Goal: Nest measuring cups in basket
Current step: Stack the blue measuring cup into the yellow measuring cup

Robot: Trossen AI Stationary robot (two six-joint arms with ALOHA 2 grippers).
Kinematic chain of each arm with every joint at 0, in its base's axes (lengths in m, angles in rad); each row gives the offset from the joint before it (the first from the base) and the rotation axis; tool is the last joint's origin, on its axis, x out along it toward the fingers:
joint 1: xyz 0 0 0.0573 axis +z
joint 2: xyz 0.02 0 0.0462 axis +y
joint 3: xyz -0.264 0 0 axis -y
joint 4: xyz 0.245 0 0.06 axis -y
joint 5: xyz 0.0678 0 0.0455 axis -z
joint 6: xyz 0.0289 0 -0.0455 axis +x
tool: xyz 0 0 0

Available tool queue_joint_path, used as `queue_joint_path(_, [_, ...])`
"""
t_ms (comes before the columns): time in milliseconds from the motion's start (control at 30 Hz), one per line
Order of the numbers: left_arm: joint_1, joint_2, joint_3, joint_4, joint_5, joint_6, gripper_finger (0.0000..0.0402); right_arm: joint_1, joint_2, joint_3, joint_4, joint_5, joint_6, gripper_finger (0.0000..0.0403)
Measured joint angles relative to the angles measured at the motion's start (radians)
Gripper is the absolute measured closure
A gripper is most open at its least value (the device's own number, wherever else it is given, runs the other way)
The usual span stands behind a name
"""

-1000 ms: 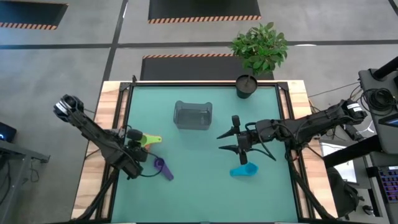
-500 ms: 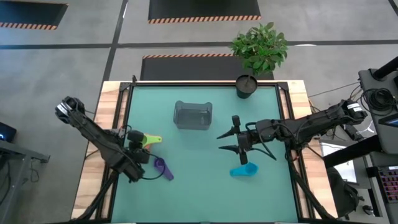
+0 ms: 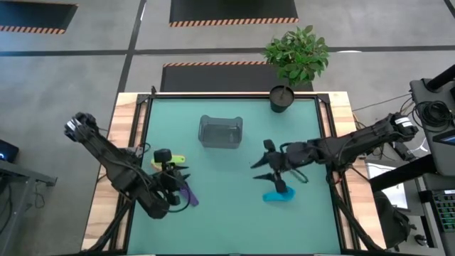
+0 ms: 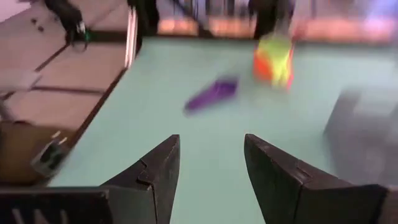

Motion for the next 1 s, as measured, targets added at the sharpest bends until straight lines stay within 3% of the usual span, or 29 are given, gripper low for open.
queue_joint_path(300, [0.000,0.102,0.021,0.024,-0.048,0.104,0.0301,0.109,0.160,0.228,-0.647,-0.052,0.489,0.0236])
queue_joint_path(500, [-0.015,0.182,0.002,0.027,-0.050,0.043,0.0302,0.187,0.308,0.339,-1.005,-0.097,0.599,0.0236])
queue_joint_path(833, [-0.044,0.291,0.001,0.113,-0.056,0.084,0.0331,0.240,0.330,0.204,-1.047,-0.296,0.708,0.0237])
queue_joint_path(1000, [-0.043,0.292,0.001,0.113,-0.148,0.064,0.0349,0.244,0.275,0.125,-0.993,-0.315,0.751,0.0239])
